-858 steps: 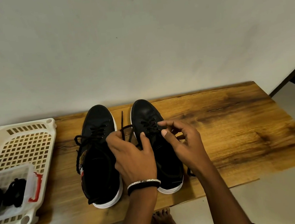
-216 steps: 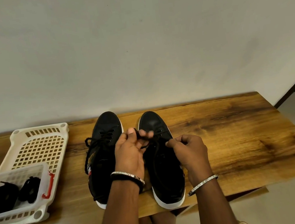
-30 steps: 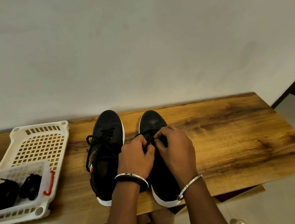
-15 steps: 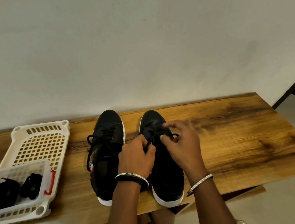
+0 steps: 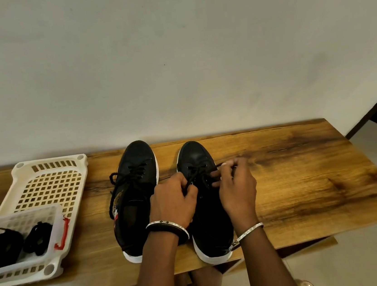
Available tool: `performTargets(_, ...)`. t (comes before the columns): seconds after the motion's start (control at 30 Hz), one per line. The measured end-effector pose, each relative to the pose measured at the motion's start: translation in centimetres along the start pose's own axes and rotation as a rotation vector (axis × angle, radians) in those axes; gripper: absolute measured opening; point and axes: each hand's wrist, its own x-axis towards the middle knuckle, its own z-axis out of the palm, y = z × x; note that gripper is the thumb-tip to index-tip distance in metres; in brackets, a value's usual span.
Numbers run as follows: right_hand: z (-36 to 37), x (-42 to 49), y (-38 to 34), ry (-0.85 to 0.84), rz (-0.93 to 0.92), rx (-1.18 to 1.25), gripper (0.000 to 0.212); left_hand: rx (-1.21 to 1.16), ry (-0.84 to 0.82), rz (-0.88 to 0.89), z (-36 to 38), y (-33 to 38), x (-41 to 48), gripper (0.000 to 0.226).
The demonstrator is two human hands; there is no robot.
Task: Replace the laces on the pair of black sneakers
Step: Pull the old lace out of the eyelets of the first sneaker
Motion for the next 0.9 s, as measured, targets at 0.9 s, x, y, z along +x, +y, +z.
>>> performTargets(0.9, -1.6, 0.7, 0.7, 0.084, 0.235, -0.117, 0.018, -0.016, -0.017, -0.026, -0.2, 0.1, -0.1, 0.020)
